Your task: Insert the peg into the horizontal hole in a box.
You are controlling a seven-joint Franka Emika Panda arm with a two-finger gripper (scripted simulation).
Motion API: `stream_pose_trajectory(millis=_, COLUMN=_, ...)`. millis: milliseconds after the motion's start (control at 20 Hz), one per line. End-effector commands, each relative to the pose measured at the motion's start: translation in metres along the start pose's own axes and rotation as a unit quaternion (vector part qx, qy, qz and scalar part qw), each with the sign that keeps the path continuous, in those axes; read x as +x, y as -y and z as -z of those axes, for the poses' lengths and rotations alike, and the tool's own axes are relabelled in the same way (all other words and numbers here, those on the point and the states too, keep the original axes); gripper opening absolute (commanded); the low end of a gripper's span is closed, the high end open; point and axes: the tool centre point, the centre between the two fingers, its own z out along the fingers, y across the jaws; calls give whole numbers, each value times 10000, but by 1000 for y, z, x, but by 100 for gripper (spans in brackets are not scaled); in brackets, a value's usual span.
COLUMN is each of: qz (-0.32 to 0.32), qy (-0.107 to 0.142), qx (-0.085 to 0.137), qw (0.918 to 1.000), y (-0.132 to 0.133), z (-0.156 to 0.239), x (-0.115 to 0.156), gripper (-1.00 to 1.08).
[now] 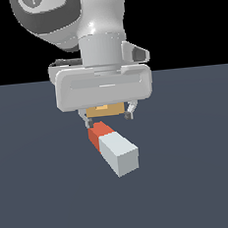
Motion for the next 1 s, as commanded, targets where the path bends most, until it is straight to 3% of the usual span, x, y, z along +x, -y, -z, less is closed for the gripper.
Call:
stream_pose_trajectory(millis=0, qz=222, qy=3, qx=-23, qw=9998, y=0, z=-7, x=-6, gripper=100)
stream_pose_trajectory(millis=450, qz=668, qy=6, qx=-64, qw=9977, y=-3, z=-23, x=-20, gripper=100)
stream_pose_trajectory(millis=950, qz=697, qy=6, qx=-64, qw=9975, y=-3, z=-32, x=-21, gripper=100)
